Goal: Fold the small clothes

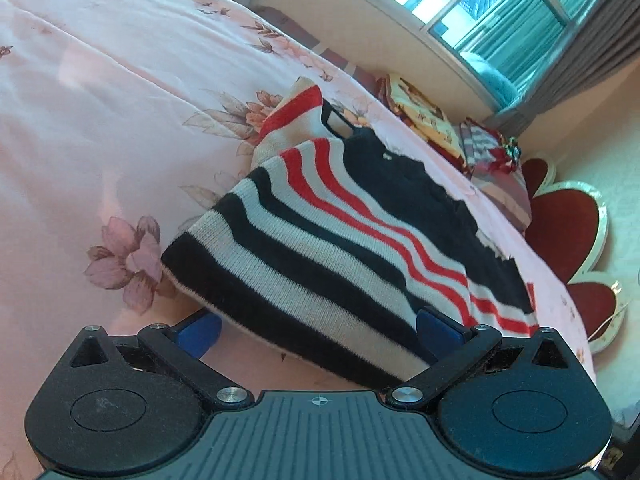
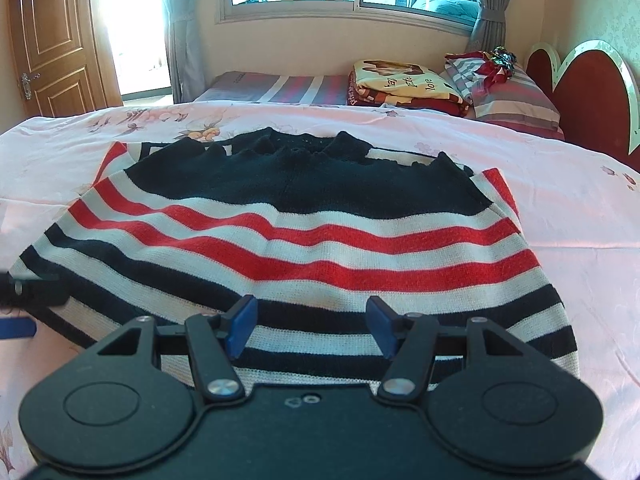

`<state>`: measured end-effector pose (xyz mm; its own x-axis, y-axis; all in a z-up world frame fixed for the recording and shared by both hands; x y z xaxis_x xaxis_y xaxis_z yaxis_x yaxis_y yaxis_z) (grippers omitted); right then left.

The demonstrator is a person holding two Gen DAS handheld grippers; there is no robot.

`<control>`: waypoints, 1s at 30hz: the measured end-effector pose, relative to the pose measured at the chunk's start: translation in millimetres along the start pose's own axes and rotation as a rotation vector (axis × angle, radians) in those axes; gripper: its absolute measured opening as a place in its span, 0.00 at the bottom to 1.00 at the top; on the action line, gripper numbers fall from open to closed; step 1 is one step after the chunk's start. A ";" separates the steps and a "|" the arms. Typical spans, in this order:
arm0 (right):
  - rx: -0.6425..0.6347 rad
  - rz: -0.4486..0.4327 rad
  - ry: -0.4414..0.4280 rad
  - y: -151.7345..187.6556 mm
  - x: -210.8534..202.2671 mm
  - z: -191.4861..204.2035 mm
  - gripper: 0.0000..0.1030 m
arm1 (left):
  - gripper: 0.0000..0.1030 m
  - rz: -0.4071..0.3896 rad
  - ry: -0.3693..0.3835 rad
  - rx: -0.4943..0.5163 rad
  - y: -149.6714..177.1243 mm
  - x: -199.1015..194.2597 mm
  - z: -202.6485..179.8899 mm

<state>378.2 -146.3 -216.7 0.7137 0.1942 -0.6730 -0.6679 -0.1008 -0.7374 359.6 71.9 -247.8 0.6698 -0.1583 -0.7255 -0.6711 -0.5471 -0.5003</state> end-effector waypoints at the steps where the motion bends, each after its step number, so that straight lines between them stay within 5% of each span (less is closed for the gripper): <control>1: 0.002 -0.002 0.000 0.1 0.6 -0.5 0.57 | 1.00 -0.010 0.011 -0.021 -3.7 4.2 0.7; 7: 0.013 -0.019 0.000 -3.6 5.5 -2.9 0.57 | 0.85 -0.069 0.026 -0.057 -22.8 28.6 -3.7; 10: 0.026 -0.049 0.004 -12.9 6.1 -4.2 0.57 | 0.58 -0.082 0.011 -0.072 -29.9 36.2 -0.6; 15: -0.001 -0.020 0.013 -16.5 27.2 2.1 0.57 | 0.29 -0.086 0.016 -0.104 -37.3 39.5 -3.1; 18: -0.079 -0.044 0.047 -3.5 35.6 10.3 0.60 | 0.24 -0.142 0.031 -0.015 -41.1 25.9 -25.5; 23: -0.021 -0.038 0.000 -7.4 29.7 1.8 0.59 | 0.24 -0.229 0.121 0.190 -51.7 2.3 -93.5; 30: 0.200 -0.124 0.023 -3.6 -22.5 -67.9 0.56 | 0.24 -0.175 0.322 0.512 -14.4 3.1 -222.9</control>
<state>378.9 -216.5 -202.8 0.7959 0.1706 -0.5808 -0.6018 0.1186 -0.7898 442.2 -103.9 -137.4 0.7920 -0.3850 -0.4738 -0.5567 -0.1369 -0.8194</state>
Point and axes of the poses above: each gripper's, at about its wrist camera, not at the fingertips, and x roughly the way its jaws point, z to its left, y to its underside, the point moved 5 cm from there along x, roughly the way its jaws point, and after that the axes turned 6 degrees about -y, right-handed, at the moved point
